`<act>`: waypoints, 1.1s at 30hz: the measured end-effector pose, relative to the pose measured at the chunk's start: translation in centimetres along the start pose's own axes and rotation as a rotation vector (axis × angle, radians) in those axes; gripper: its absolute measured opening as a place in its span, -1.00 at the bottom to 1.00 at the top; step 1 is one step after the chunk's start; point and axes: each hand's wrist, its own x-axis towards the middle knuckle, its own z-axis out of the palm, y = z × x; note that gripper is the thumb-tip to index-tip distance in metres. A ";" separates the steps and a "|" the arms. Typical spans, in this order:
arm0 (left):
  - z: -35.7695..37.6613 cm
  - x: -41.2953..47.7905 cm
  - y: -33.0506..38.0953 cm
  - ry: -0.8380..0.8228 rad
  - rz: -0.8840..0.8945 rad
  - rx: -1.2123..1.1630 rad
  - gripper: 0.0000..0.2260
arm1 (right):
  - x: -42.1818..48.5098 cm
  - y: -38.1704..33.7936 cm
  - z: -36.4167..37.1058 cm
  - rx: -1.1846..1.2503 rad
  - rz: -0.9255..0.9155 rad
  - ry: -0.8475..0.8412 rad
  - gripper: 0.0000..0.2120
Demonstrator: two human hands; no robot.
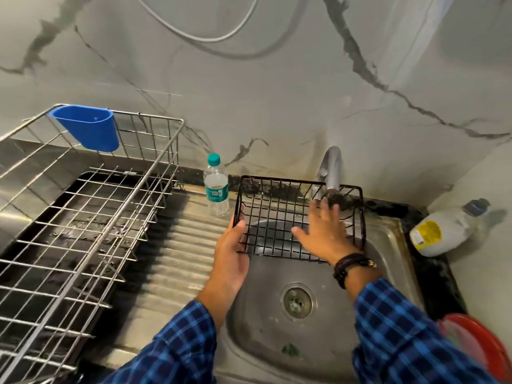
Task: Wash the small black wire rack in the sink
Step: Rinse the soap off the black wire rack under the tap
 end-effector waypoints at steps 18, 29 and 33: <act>1.3 0.0 -0.1 -0.007 0.009 0.040 -0.57 | -1.8 1.5 0.4 0.054 0.219 0.061 -0.53; 1.5 3.1 -1.0 0.099 0.041 0.020 -0.47 | -0.1 2.9 -1.3 0.107 0.041 0.042 -0.66; 0.4 3.0 0.5 0.065 0.097 0.028 -0.63 | 0.9 1.9 0.4 0.188 -0.012 0.007 -0.61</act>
